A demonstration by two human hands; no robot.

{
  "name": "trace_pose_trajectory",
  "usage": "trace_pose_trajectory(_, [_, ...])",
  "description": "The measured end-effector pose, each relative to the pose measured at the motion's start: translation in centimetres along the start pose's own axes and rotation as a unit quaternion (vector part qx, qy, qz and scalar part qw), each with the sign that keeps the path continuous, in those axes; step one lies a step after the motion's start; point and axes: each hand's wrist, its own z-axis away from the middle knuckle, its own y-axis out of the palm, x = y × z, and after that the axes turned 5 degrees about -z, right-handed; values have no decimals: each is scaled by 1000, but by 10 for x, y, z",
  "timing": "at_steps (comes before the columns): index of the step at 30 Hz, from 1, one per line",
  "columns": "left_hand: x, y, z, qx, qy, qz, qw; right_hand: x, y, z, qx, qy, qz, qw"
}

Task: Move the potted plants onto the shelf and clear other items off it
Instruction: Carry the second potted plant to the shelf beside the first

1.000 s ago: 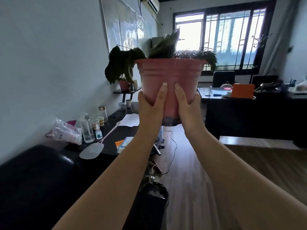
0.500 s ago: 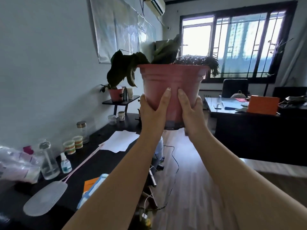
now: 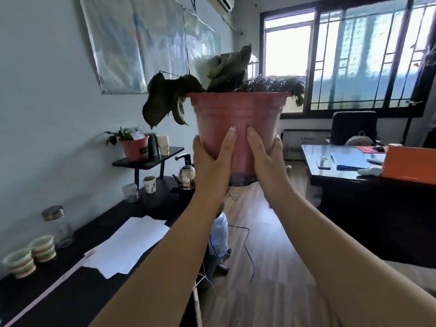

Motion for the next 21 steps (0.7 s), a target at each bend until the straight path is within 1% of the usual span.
trace_pose_trajectory(4, [38,48,-70,-34,0,12,999,-28,-12,-94,38,11,12,999])
trace_pose_trajectory(7, [66,73,-124,-59,-1,-11,998,-52,-13,-157,59,17,-11,998])
trace_pose_trajectory(10, [94,86,-170,-71,0,-18,997,-80,-10,-209,77,30,-15,996])
trace_pose_trajectory(15, [154,109,-257,-95,25,-36,994,-137,2,-310,108,8,-32,994])
trace_pose_trajectory(19, [198,120,-332,-103,33,-48,993,-175,17,-386,119,11,-46,992])
trace_pose_trajectory(21, [218,125,-369,-119,41,-60,990,-192,25,-425,132,17,-57,989])
